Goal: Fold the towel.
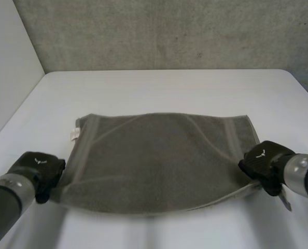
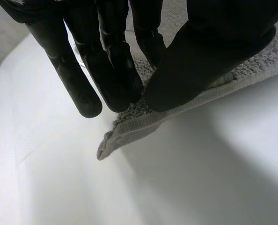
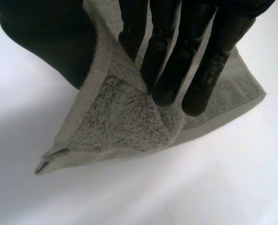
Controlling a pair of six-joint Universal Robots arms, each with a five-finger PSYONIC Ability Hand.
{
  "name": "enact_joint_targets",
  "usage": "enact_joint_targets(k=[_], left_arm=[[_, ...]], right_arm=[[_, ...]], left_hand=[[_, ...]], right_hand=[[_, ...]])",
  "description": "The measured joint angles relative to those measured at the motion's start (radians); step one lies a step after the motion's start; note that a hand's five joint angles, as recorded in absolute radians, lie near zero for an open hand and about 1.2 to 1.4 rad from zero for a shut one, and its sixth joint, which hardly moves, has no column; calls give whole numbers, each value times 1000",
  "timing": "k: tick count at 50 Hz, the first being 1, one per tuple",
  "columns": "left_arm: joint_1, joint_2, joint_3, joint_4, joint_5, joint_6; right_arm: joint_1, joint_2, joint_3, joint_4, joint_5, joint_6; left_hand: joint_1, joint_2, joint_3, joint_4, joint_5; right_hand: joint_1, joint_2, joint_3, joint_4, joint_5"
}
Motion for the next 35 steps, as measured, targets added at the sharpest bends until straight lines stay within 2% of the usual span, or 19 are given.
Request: enact_joint_targets(k=[4, 5, 9, 11, 16, 24, 28, 35], left_arm=[[0, 9, 2, -19, 1, 15], [2, 17, 22, -41, 3, 70], [0, -13, 50, -6, 3, 92], [-2, -94, 108, 69, 0, 105], [-6, -230, 214, 154, -3, 107], [-13, -524, 495, 284, -2, 103], [-14, -605, 585, 320, -2, 102], [-15, -809, 849, 371, 1, 103]], right_arm=[[-3, -11, -1, 17, 0, -15], [-9, -26, -12, 27, 0, -53], [-7, -14, -25, 0, 2, -64], [-2, 30, -49, -66, 10, -68], [4, 112, -93, -166, 28, -66], [17, 354, -251, -444, 92, -60], [19, 396, -281, -505, 96, -61], [21, 537, -384, -733, 87, -68]], left_hand=[[0, 0, 0, 0, 0], [0, 0, 0, 0, 0], [0, 0, 0, 0, 0], [0, 0, 0, 0, 0], [0, 0, 0, 0, 0], [0, 0, 0, 0, 0], [0, 0, 0, 0, 0], [0, 0, 0, 0, 4]], right_hand=[[0, 0, 0, 0, 0], [0, 0, 0, 0, 0], [0, 0, 0, 0, 0], [0, 0, 0, 0, 0], [0, 0, 0, 0, 0], [0, 0, 0, 0, 0], [0, 0, 0, 0, 0], [0, 0, 0, 0, 0]])
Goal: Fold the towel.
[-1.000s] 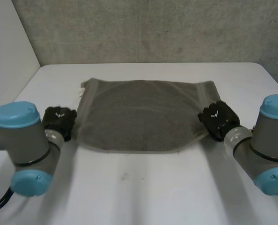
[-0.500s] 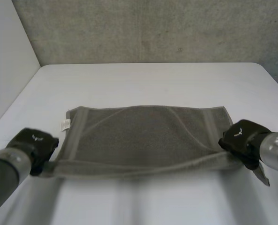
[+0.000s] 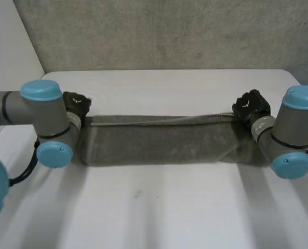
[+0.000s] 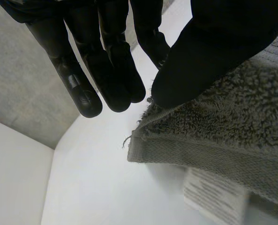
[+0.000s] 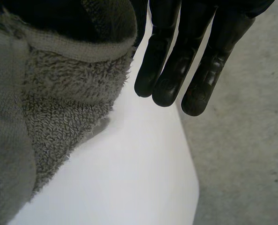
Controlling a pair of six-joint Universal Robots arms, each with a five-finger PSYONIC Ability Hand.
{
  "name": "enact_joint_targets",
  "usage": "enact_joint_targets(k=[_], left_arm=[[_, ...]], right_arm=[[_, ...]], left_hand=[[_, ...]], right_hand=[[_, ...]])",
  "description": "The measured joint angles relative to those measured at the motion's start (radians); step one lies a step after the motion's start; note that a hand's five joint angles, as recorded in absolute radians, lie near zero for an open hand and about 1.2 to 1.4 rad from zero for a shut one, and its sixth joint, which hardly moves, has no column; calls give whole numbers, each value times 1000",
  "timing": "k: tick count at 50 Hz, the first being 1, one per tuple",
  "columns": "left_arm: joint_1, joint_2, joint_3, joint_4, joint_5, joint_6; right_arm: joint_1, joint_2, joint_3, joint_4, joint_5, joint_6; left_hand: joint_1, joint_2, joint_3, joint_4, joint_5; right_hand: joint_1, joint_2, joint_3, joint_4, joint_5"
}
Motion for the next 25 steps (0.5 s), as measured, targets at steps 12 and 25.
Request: enact_joint_targets(k=[12, 25], left_arm=[[0, -156, 228, 24, 3, 56], [-1, -63, 441, 312, -7, 49]], right_arm=[[-1, 156, -133, -80, -62, -23], [-4, 75, -471, -278, -6, 10]], left_hand=[[0, 0, 0, 0, 0], [0, 0, 0, 0, 4]], right_hand=[[0, 0, 0, 0, 1], [0, 4, 0, 0, 2]])
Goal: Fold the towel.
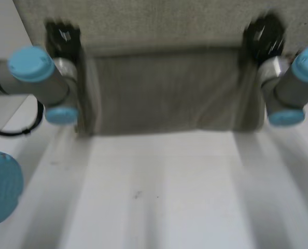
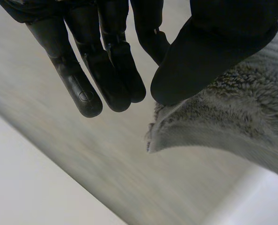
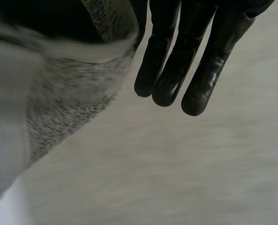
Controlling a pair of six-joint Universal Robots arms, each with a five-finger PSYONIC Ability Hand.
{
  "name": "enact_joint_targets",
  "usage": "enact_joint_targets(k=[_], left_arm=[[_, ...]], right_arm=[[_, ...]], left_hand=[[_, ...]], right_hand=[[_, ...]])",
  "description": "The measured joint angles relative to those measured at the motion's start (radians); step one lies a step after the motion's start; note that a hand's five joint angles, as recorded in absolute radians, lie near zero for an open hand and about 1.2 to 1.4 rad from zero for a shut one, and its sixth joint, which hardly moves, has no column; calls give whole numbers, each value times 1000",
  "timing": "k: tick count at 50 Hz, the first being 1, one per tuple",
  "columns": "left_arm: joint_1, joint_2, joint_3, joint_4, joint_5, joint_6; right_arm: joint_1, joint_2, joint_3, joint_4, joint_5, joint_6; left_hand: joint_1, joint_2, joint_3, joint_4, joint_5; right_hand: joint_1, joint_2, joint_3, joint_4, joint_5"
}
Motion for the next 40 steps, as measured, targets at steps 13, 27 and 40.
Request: enact_joint_targets(k=[13, 27, 40], left_arm=[[1, 293, -223, 148, -2, -200], [11, 301, -739, 118, 12, -195], [23, 353, -993, 109, 8, -194]], right_arm=[[-2, -295, 225, -137, -66, 216], [-11, -260, 636, 35, -147, 224], [-24, -206, 811, 47, -165, 306]], left_hand=[[14, 0, 0, 0, 1], [14, 0, 0, 0, 1], [14, 0, 0, 0, 1]], right_hand=[[0, 0, 0, 0, 8], [0, 0, 0, 0, 9], [-43, -74, -74, -79, -58]])
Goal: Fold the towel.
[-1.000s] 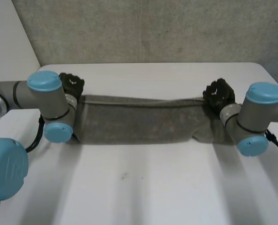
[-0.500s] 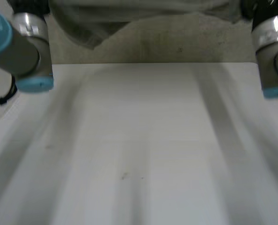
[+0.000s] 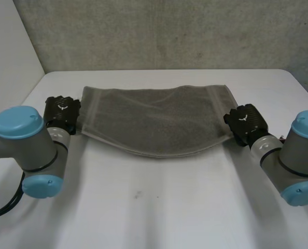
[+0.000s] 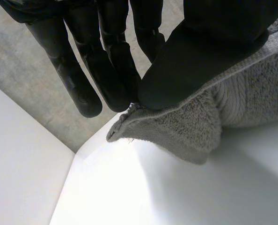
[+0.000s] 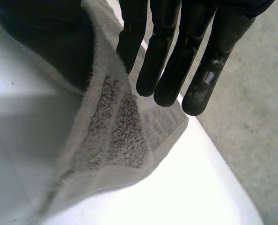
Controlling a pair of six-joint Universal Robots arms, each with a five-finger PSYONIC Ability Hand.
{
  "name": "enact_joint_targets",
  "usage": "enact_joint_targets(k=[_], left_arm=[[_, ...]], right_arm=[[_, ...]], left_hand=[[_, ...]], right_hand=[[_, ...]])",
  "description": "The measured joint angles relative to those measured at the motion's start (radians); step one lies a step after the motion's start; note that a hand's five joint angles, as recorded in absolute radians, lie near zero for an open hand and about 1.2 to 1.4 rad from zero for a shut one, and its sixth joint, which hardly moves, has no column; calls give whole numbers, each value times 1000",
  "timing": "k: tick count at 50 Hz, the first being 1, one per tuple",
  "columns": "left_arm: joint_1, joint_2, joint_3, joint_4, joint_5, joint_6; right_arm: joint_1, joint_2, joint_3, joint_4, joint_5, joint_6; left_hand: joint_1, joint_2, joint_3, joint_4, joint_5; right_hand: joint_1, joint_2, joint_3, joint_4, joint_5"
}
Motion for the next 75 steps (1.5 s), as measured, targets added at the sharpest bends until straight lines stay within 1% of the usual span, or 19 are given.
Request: enact_joint_targets(k=[1, 2, 4, 11, 14, 19, 23, 27, 35, 39, 44, 49, 56, 61, 65, 66, 69, 70, 75], left_arm=[[3, 9, -9, 0, 0, -1], [6, 18, -16, 0, 0, -2], [14, 35, -30, 0, 0, -3], [38, 78, -68, 0, 0, -9], [38, 81, -73, 0, 0, -9], [36, 80, -81, -1, 0, -9], [32, 82, -86, -8, -1, -7], [31, 98, -102, -53, -1, -3], [39, 212, -183, -372, -3, 4], [55, 294, -227, -570, 1, 12], [59, 375, -261, -734, 9, 38], [51, 414, -253, -778, 24, 80], [42, 331, -143, -690, 38, 109], [38, 129, 56, -598, 41, 112], [37, 13, 178, -567, 41, 111], [37, -65, 268, -552, 40, 111], [36, -120, 337, -543, 40, 111], [36, -200, 444, -533, 39, 111], [36, -345, 653, -526, 39, 116]], right_arm=[[-8, -6, 5, 2, 2, 35], [-12, -9, 7, 4, 3, 51], [-34, -23, 14, 15, 10, 138], [-126, -54, 10, 119, 53, 501], [-147, -53, 5, 157, 56, 578], [-173, -46, 5, 205, 44, 639], [-179, -45, 7, 210, 32, 624], [-181, -68, 21, 226, 18, 525], [-229, -223, 109, 382, 12, 57], [-274, -324, 162, 574, 20, -199], [-304, -425, 186, 780, 16, -357], [-306, -475, 162, 828, 8, -367], [-249, -398, 77, 657, 12, -243], [-124, -191, -94, 474, 69, -150], [-83, -95, -179, 421, 109, -137], [-56, -8, -264, 375, 141, -133], [-44, 38, -311, 348, 154, -133], [-28, 112, -390, 298, 170, -136], [-11, 230, -517, 202, 185, -144]], left_hand=[[0, 0, 0, 0, 0], [0, 0, 0, 0, 0], [0, 0, 0, 0, 0], [0, 0, 0, 0, 0], [0, 0, 0, 0, 0], [0, 0, 0, 0, 0], [0, 0, 0, 0, 0], [0, 0, 0, 0, 0], [0, 0, 0, 0, 0], [0, 0, 0, 0, 0], [0, 0, 0, 0, 0], [0, 0, 0, 0, 0], [0, 0, 0, 0, 0], [0, 0, 0, 0, 0], [0, 0, 0, 0, 0], [0, 0, 0, 0, 0], [0, 0, 0, 0, 0], [0, 0, 0, 0, 0], [0, 0, 0, 0, 0]], right_hand=[[-129, -183, -183, -175, -157], [-129, -183, -183, -175, -157], [-270, -359, -353, -355, -339], [-307, -398, -406, -415, -414], [-307, -397, -405, -414, -413], [50, 54, 48, 50, 17], [50, 68, 68, 78, 30], [50, 68, 68, 78, 32], [50, 68, 73, 78, 33], [50, 68, 74, 78, 34], [50, 68, 74, 78, 34], [50, 68, 74, 78, 35], [50, 68, 74, 78, 36], [50, 68, 74, 78, 46], [50, 68, 74, 78, 46], [50, 68, 74, 78, 47], [50, 68, 74, 78, 47], [50, 68, 74, 78, 48], [50, 68, 74, 78, 48]])
